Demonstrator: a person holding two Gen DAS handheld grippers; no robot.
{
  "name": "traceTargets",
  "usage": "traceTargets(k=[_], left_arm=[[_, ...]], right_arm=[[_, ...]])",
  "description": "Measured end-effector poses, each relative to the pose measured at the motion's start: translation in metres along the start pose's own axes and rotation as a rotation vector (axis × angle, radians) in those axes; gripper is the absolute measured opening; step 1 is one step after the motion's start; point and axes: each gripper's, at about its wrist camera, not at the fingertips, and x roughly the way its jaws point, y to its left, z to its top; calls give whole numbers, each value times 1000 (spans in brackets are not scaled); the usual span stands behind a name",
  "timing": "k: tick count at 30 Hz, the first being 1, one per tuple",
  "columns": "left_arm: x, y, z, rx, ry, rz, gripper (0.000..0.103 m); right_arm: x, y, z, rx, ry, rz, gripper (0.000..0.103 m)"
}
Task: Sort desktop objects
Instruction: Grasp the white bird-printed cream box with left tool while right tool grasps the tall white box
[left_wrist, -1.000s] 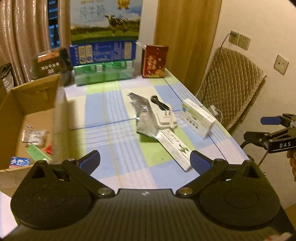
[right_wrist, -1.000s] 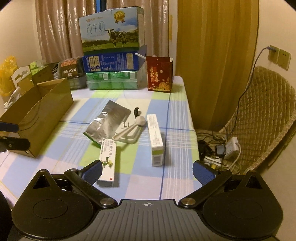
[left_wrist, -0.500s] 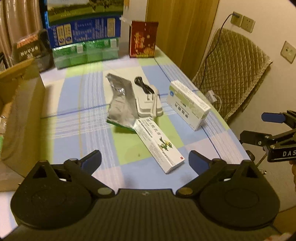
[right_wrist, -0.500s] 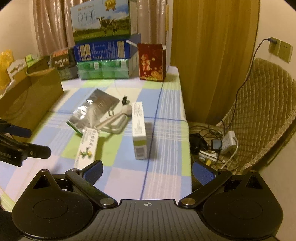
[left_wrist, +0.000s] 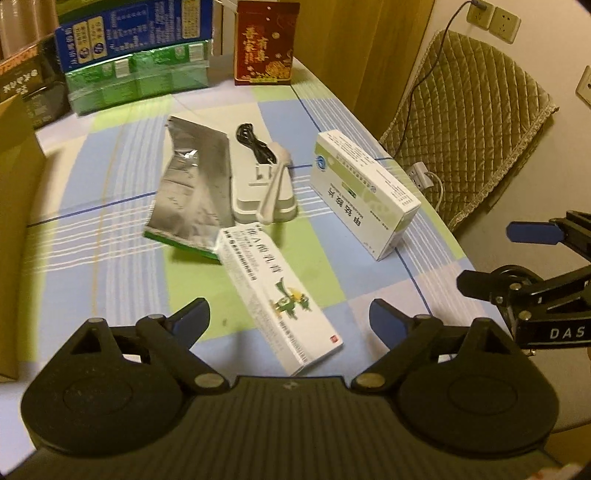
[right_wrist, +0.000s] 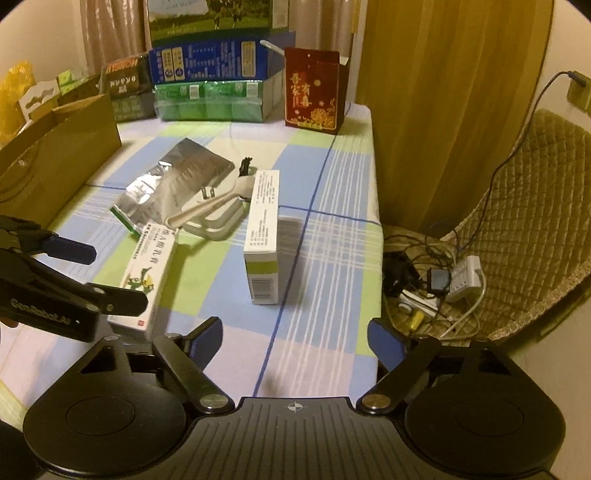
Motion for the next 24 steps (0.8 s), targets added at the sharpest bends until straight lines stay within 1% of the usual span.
traceTargets(k=[3,10,12,14,15,18,20,21,23,24], left_arm=[[12,-3,1,21,5,15,88],[38,2,3,10,21,21,83],[42,1,3,23,23,29,79],[45,1,3,33,24,36,74],[45,2,3,37,22,41,70],[44,5,2,54,21,47,65],[41,8,0,63,20,55,55],[39,10,-1,70,19,61,52],[36,14,-3,78,21,68,41],[35,17,-5,79,23,69,40]], right_arm=[[6,-3,2,1,7,-2,82],[16,-6,6,-5,20,-4,81],[19,-5,8,-8,28,5,79],[23,-3,11,-13,32,15,75],[25,-2,13,-16,34,17,74],[31,2,17,-27,33,21,72],[35,5,21,-28,31,27,71],[37,7,22,-31,30,30,70],[42,12,26,-36,28,34,67],[45,14,29,-37,29,37,66]])
